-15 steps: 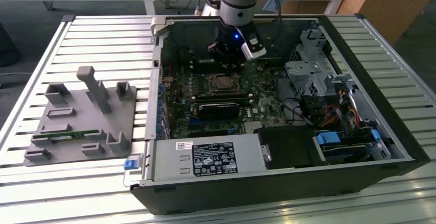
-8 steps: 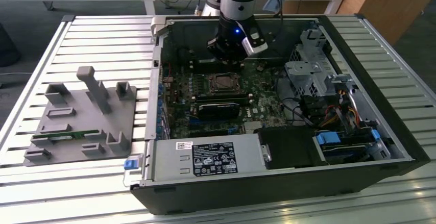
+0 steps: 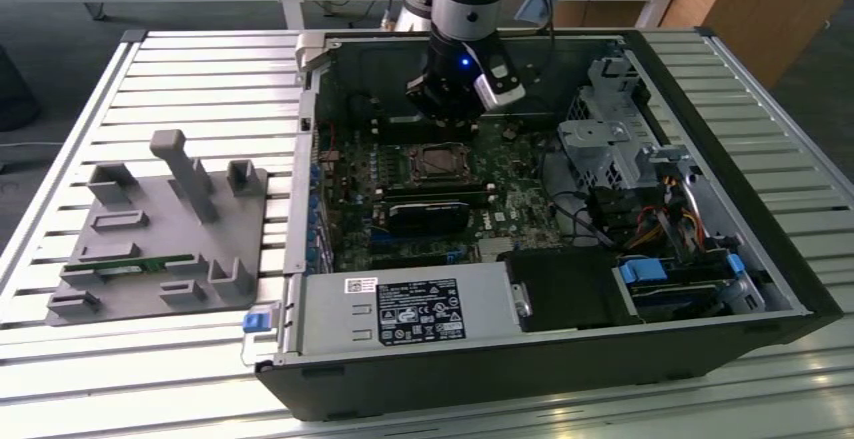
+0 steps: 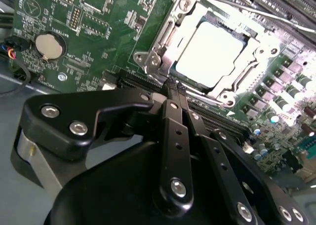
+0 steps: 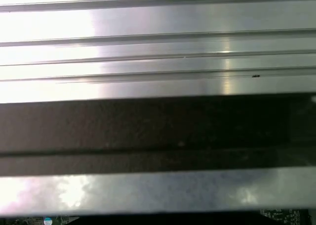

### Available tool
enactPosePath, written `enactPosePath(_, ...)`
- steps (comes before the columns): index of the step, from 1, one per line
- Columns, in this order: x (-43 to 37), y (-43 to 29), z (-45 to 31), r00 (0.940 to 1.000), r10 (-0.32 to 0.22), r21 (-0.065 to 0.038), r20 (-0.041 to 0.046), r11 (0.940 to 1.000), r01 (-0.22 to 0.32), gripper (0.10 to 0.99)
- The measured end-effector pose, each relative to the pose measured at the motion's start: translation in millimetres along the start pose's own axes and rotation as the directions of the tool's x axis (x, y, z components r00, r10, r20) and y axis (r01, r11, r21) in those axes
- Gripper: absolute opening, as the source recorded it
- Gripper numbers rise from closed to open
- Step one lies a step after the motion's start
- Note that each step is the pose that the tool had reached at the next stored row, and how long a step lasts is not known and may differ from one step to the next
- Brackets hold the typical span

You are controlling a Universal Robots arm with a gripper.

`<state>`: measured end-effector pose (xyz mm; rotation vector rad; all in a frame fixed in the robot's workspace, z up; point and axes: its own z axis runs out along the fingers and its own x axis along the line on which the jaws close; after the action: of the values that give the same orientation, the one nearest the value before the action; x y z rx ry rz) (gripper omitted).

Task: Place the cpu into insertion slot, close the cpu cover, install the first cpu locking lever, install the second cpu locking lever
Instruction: 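Install the first cpu locking lever, then install the second cpu locking lever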

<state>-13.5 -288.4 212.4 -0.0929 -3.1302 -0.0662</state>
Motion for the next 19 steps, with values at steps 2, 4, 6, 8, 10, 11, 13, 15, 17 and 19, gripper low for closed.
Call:
enactPosePath(2, -0.1, -0.2, 0.0, 1.0, 0.0, 0.0, -0.0001, 1.0, 0.0, 0.106)
enactPosePath(4, -0.2, -0.3, 0.1, 1.0, 0.0, 0.0, 0.0, 1.0, 0.0, 0.106)
enactPosePath(6, -0.2, -0.4, 0.1, 1.0, 0.0, 0.0, 0.0, 1.0, 0.0, 0.106)
enactPosePath(8, -0.2, -0.7, 0.1, 1.0, 0.0, 0.0, 0.0, 1.0, 0.0, 0.106)
enactPosePath(10, -0.3, -1.1, 0.1, 1.0, 0.0, 0.0, -0.0001, 1.0, 0.0, 0.106)
enactPosePath(11, -0.3, -1.5, 0.1, 1.0, 0.0, 0.0, -0.0001, 1.0, 0.0, 0.106)
enactPosePath(13, -0.4, -2.7, 0.1, 1.0, 0.0, 0.0, 0.0, 1.0, 0.0, 0.106)
enactPosePath(15, -0.5, -4.6, 0.0, 1.0, 0.0, 0.0, -0.0001, 1.0, 0.0, 0.106)
enactPosePath(17, -0.6, -6.4, 0.1, 1.0, 0.0, 0.0, 0.0, 1.0, 0.0, 0.106)
enactPosePath(19, -0.7, -8.2, 0.2, 1.0, 0.0, 0.0, 0.0, 1.0, 0.0, 0.106)
